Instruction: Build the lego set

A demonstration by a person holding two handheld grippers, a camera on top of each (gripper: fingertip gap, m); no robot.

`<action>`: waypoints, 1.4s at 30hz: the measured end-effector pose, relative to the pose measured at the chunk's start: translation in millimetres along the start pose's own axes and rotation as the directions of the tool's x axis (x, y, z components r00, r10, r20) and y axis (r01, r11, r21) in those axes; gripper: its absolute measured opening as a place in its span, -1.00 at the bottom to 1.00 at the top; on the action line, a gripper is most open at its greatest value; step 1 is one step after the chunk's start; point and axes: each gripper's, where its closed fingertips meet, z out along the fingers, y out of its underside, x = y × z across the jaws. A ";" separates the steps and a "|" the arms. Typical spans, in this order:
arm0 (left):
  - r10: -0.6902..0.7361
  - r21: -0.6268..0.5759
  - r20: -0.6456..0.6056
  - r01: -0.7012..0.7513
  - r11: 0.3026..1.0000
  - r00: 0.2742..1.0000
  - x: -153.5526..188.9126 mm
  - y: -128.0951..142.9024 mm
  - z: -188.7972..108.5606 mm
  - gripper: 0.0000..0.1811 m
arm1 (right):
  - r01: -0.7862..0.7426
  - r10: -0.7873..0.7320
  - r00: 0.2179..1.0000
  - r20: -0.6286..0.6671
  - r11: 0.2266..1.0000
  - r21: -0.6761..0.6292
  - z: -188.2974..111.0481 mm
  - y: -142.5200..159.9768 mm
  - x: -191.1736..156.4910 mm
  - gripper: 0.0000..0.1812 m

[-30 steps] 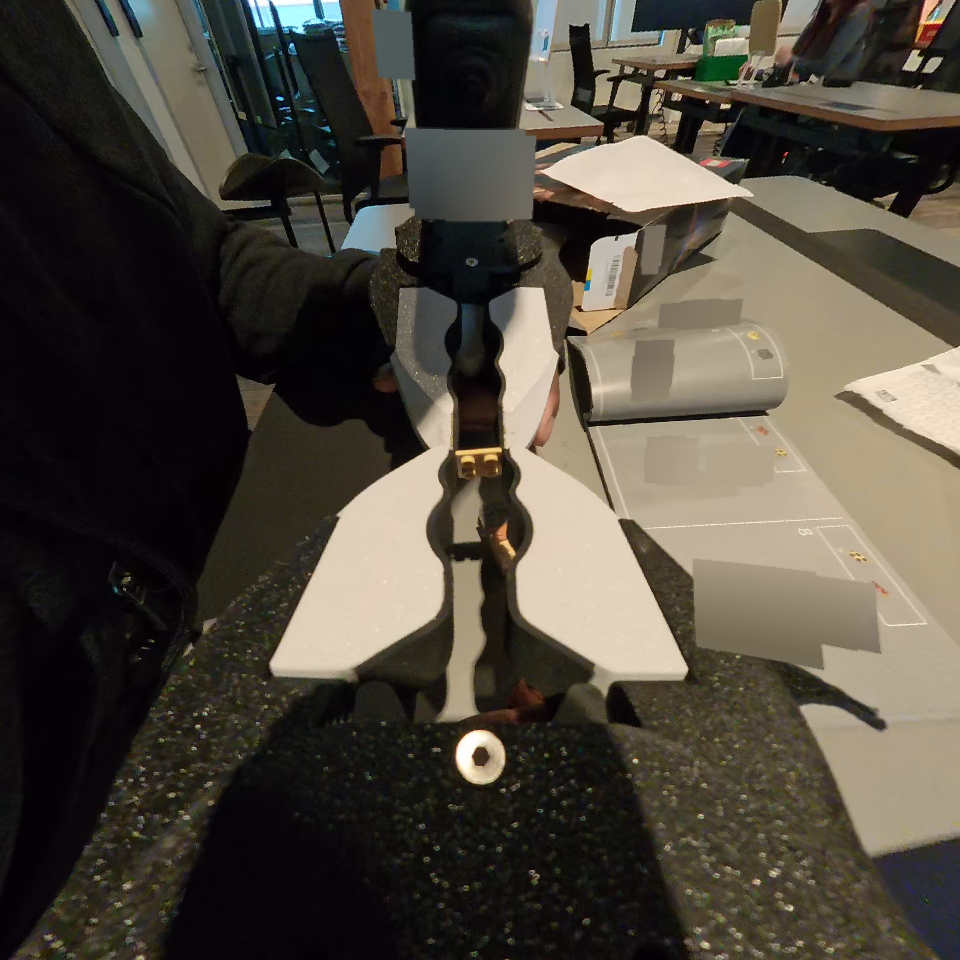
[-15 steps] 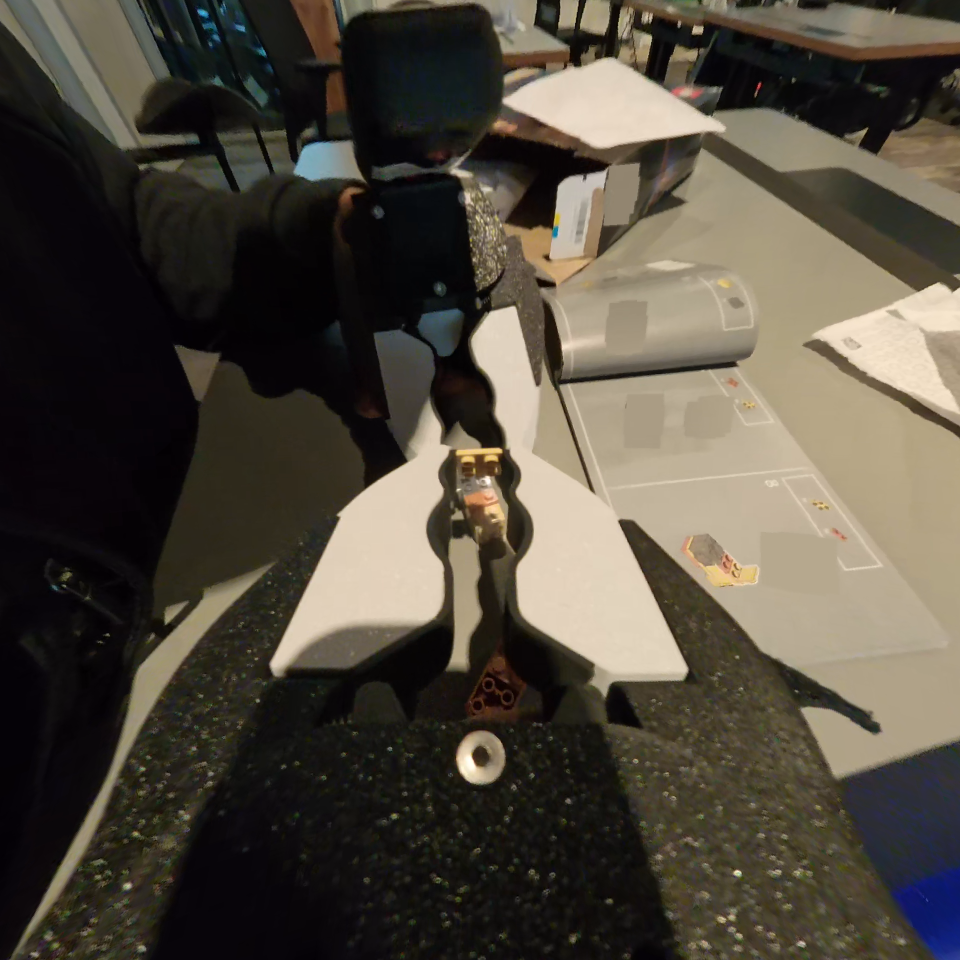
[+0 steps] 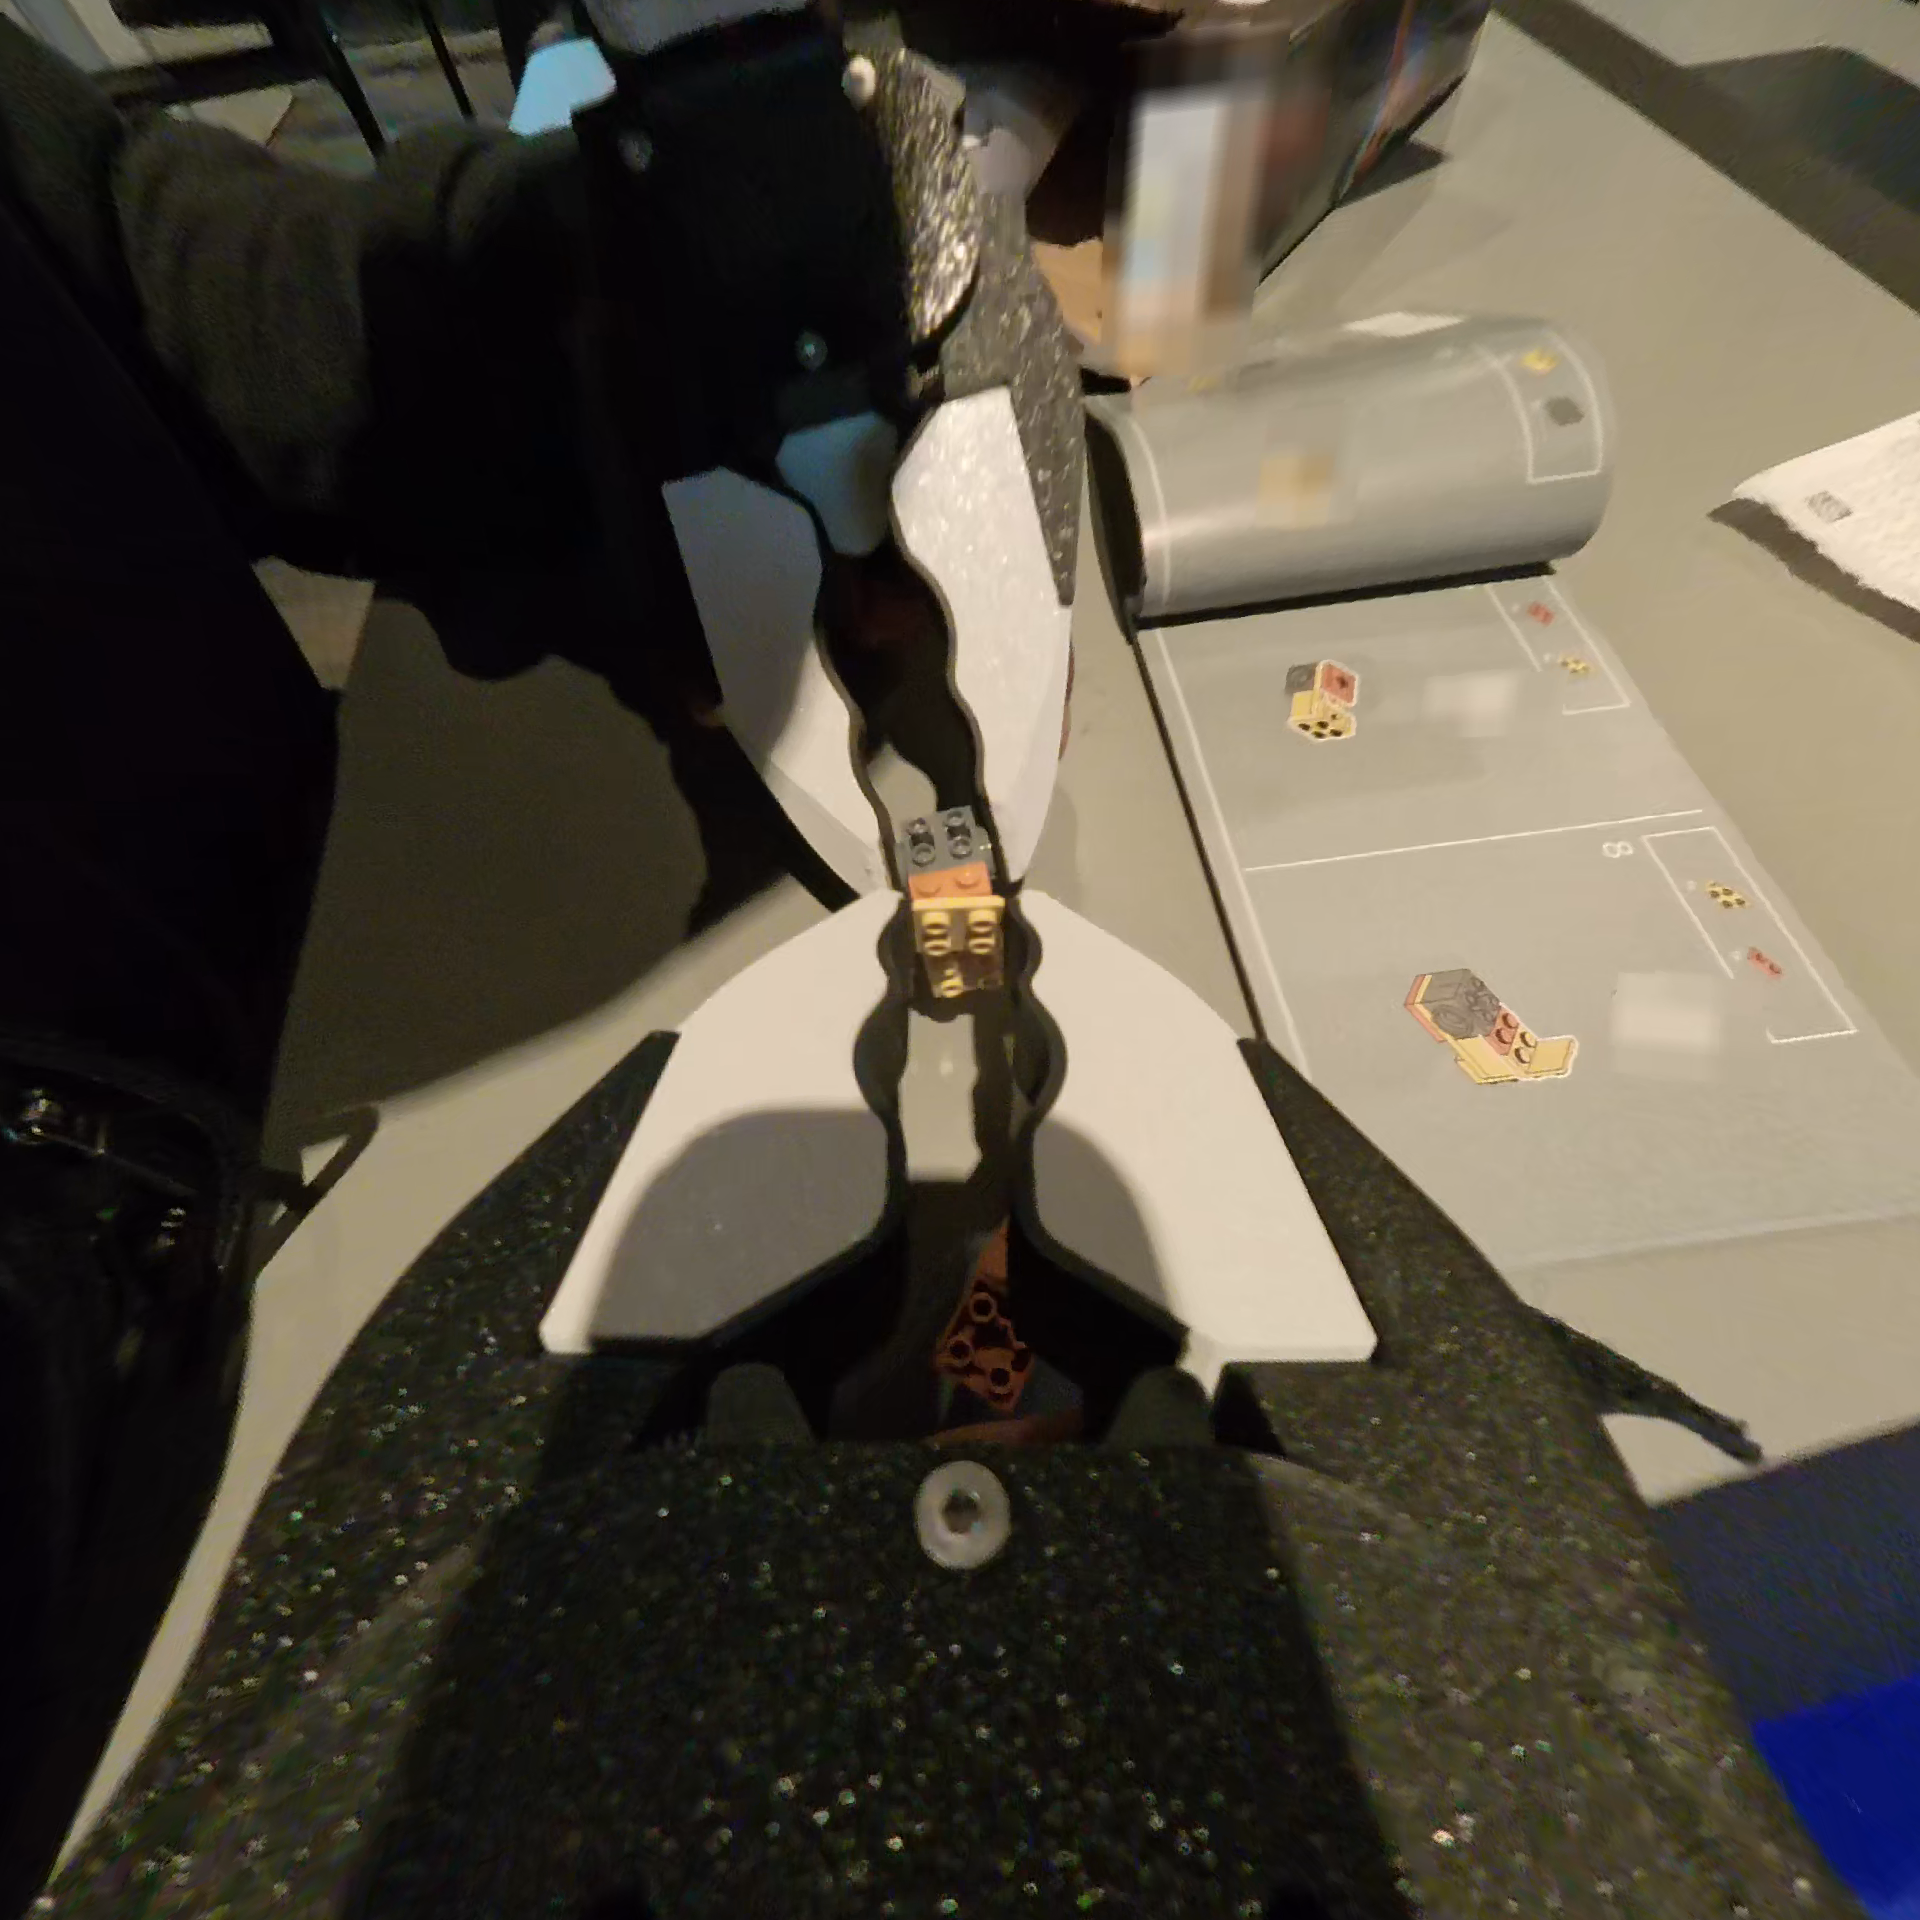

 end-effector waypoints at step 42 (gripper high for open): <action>0.035 -0.081 -0.052 -0.039 0.996 0.998 12.9 13.5 6.5 -0.77 | 0.089 -0.088 0.996 0.015 0.985 -0.150 11.6 22.1 -9.2 -0.83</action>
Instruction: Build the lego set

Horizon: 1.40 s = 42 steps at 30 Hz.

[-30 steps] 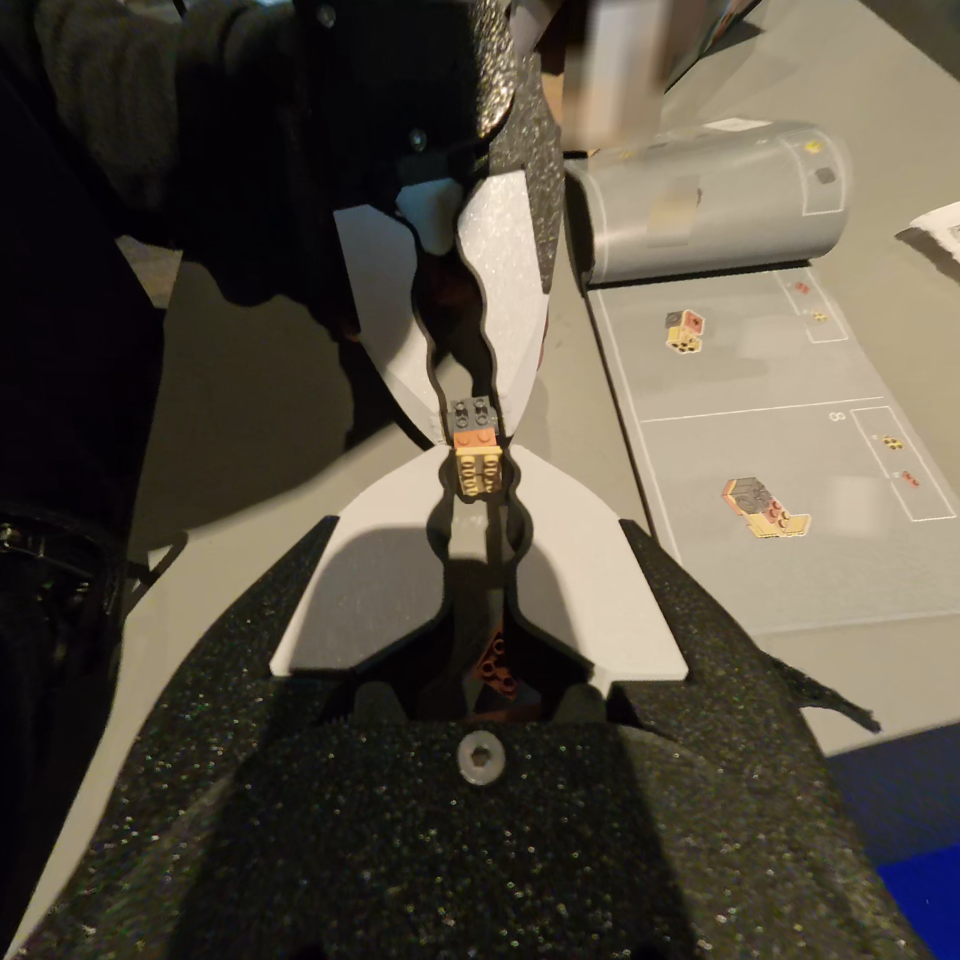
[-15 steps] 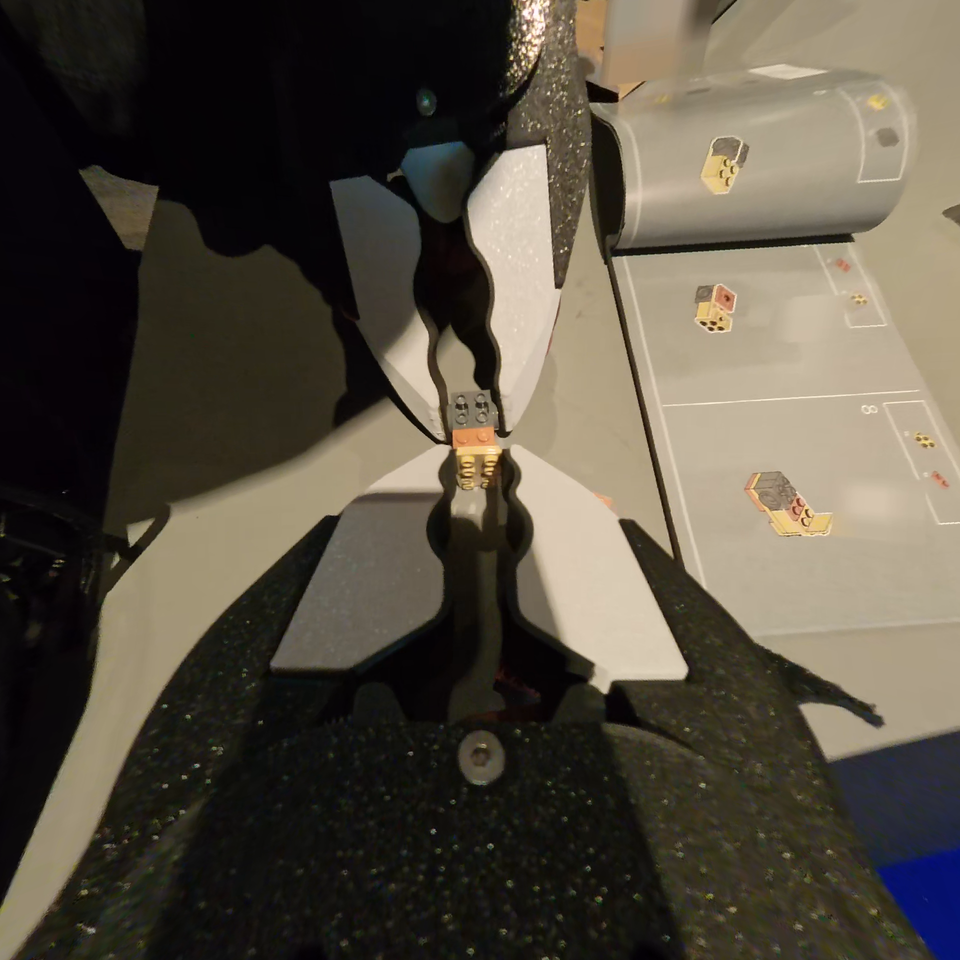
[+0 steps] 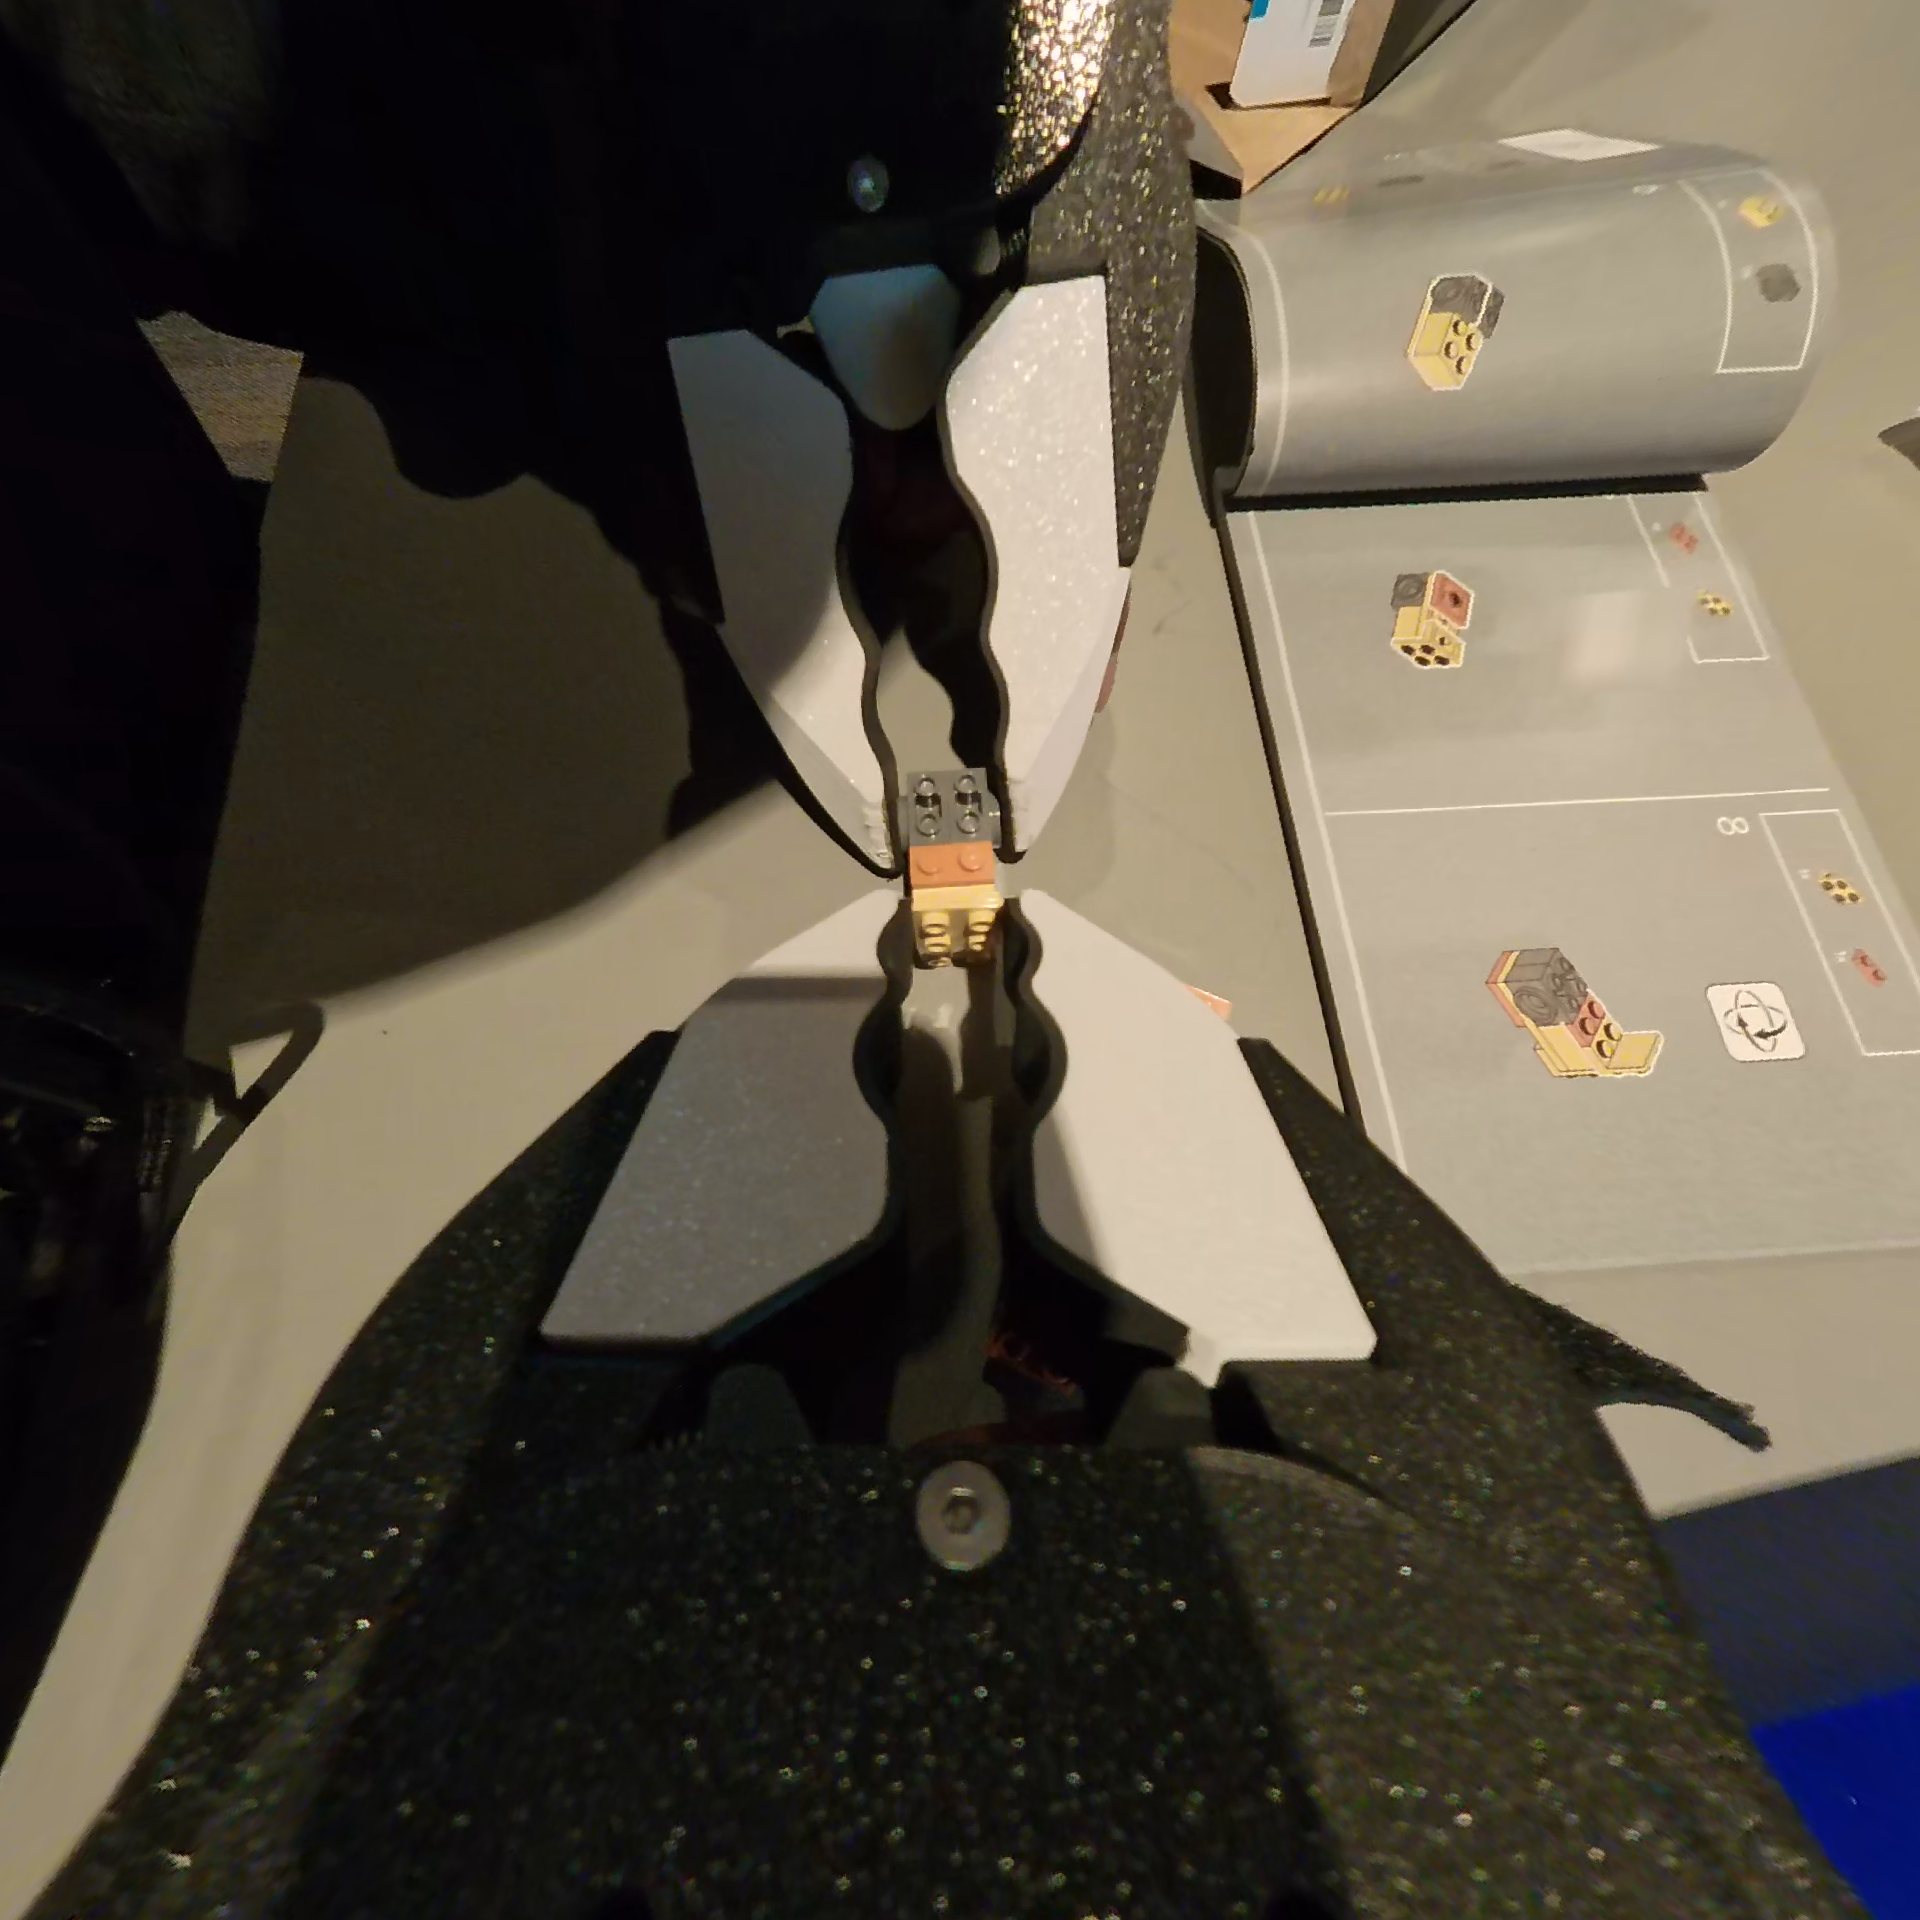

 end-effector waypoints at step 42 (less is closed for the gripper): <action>0.114 -0.006 0.052 -0.113 0.994 0.992 -1.7 -2.1 -1.4 -0.73 | 0.027 -0.026 1.000 0.014 0.999 -0.036 2.7 -0.2 -1.4 -0.82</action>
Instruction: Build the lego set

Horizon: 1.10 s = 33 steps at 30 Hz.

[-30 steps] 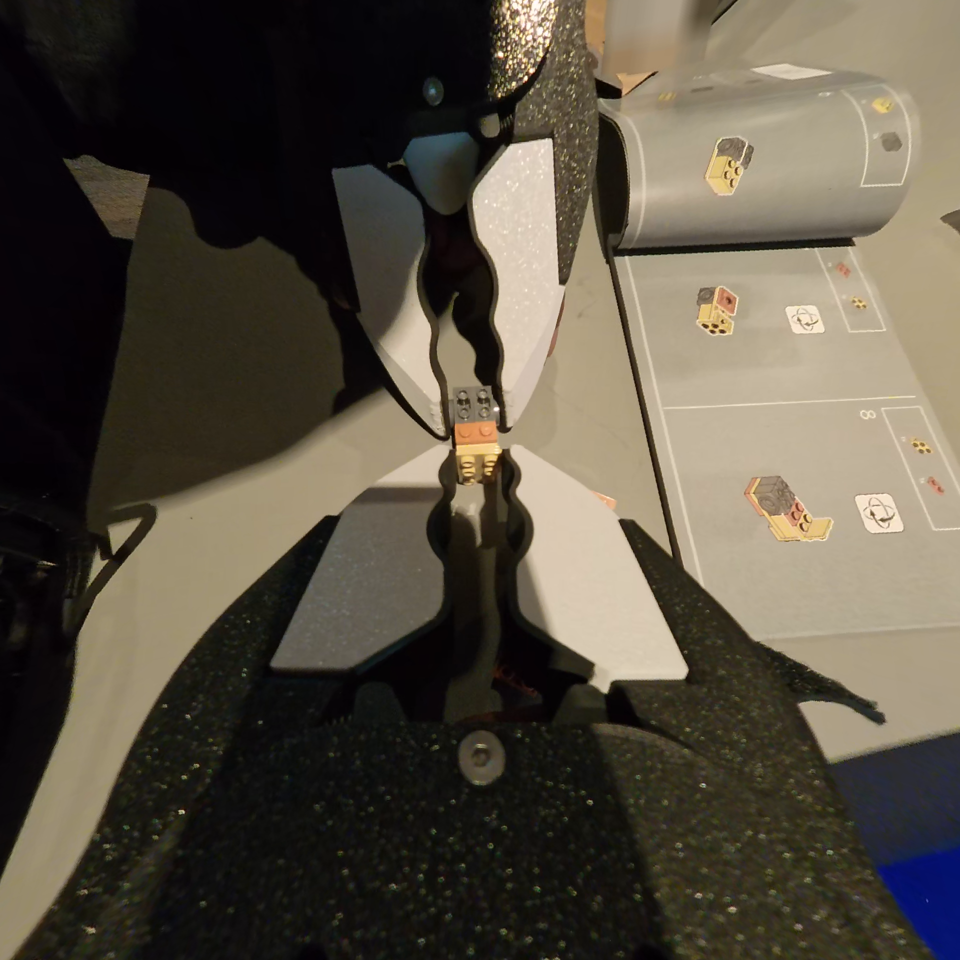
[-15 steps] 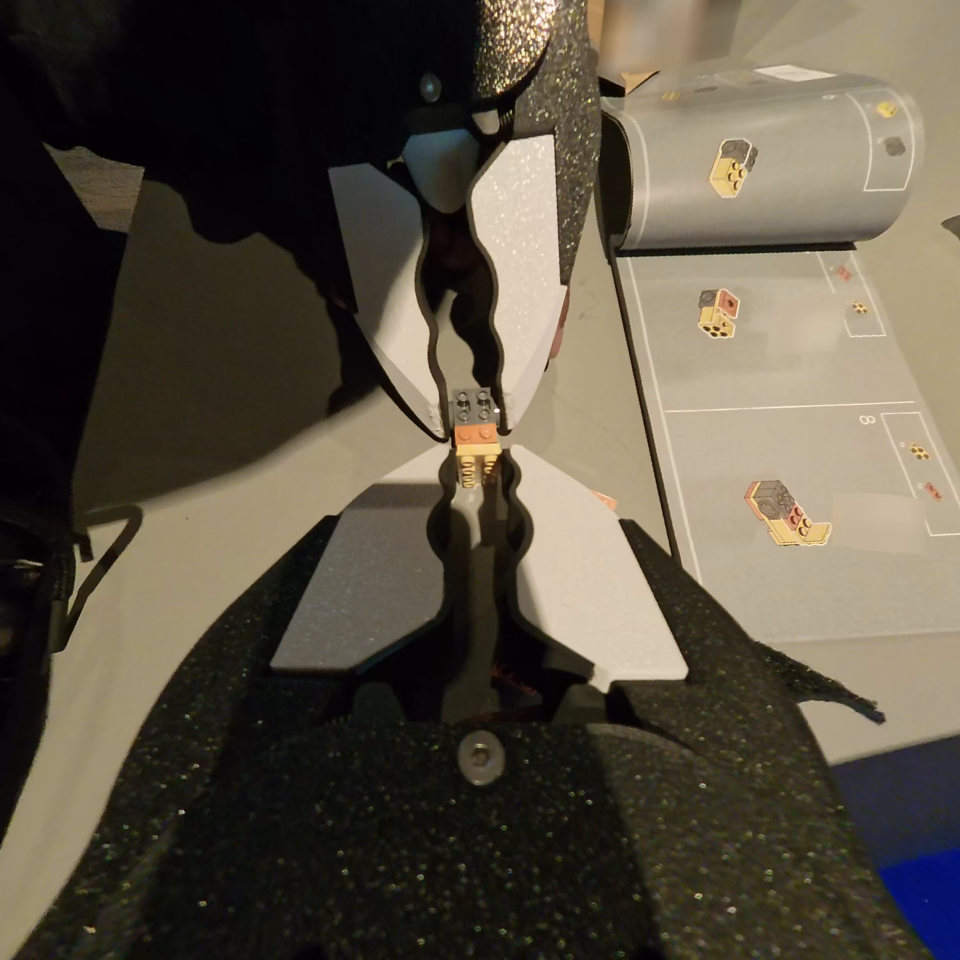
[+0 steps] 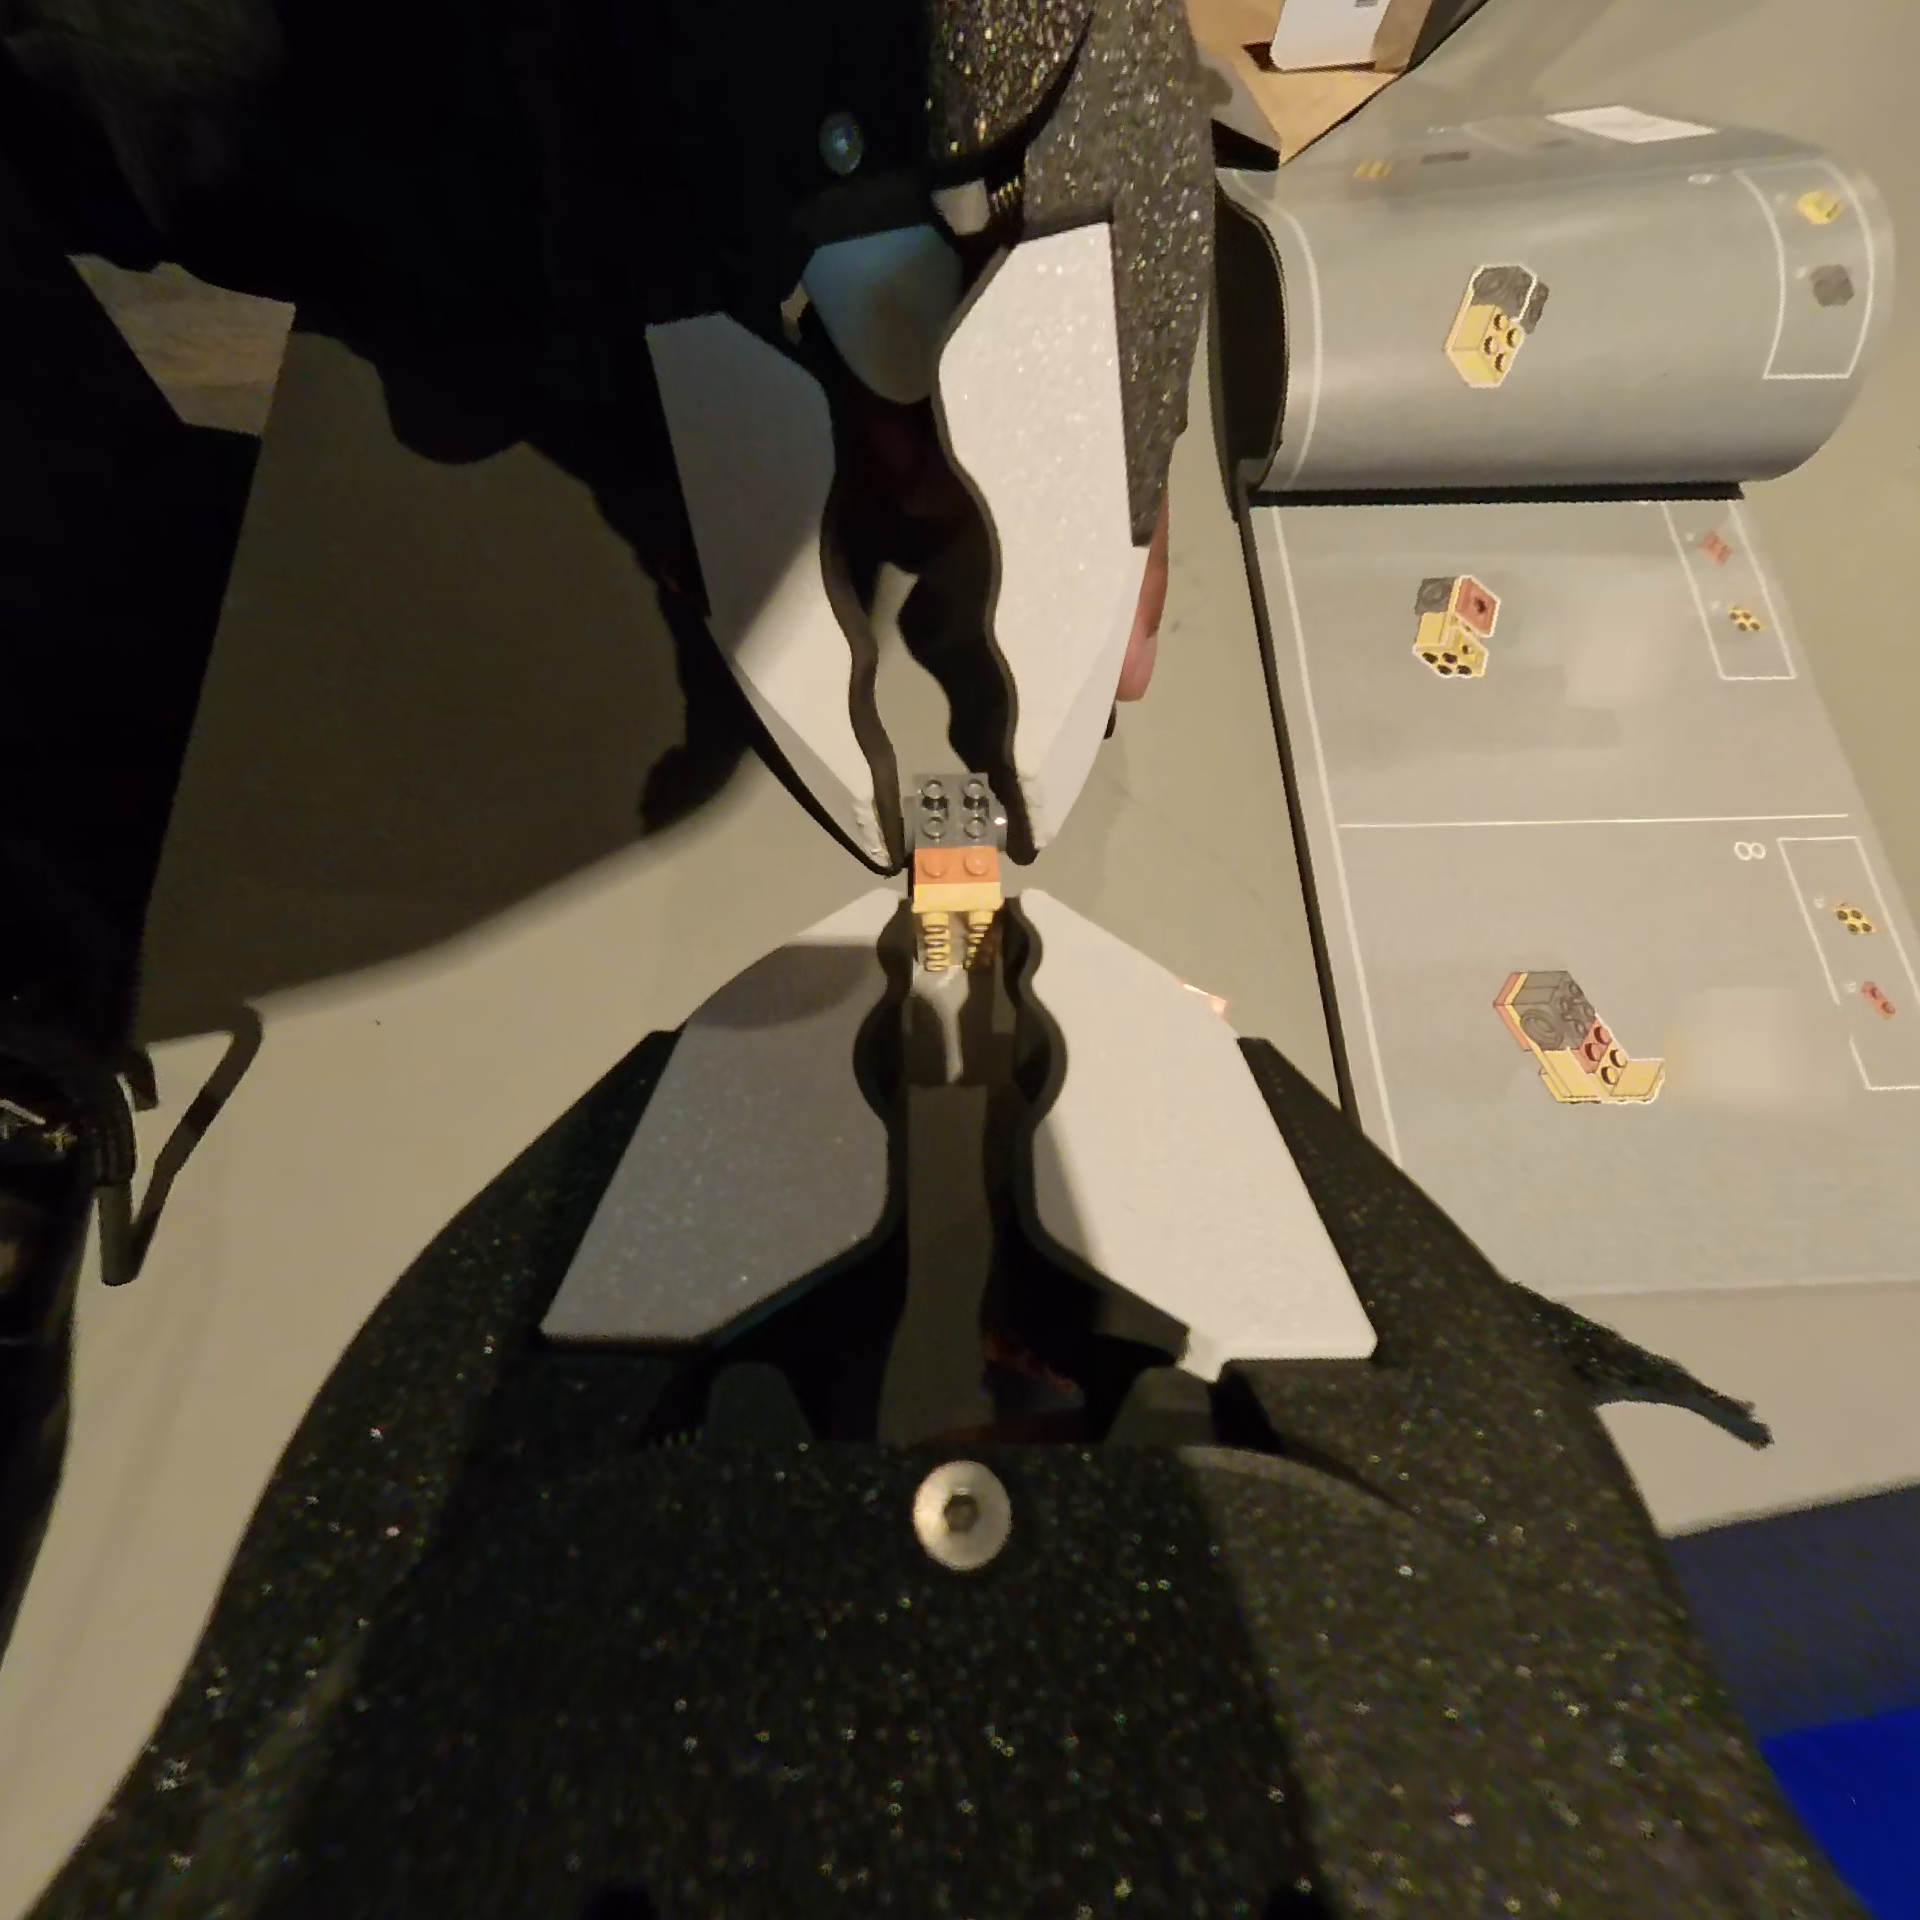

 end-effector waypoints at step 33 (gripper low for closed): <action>0.250 -0.025 0.113 -0.249 0.968 0.962 0.8 -11.4 6.5 -0.76 | -0.009 0.009 1.000 -0.002 0.999 -0.034 2.0 0.9 -0.8 -0.83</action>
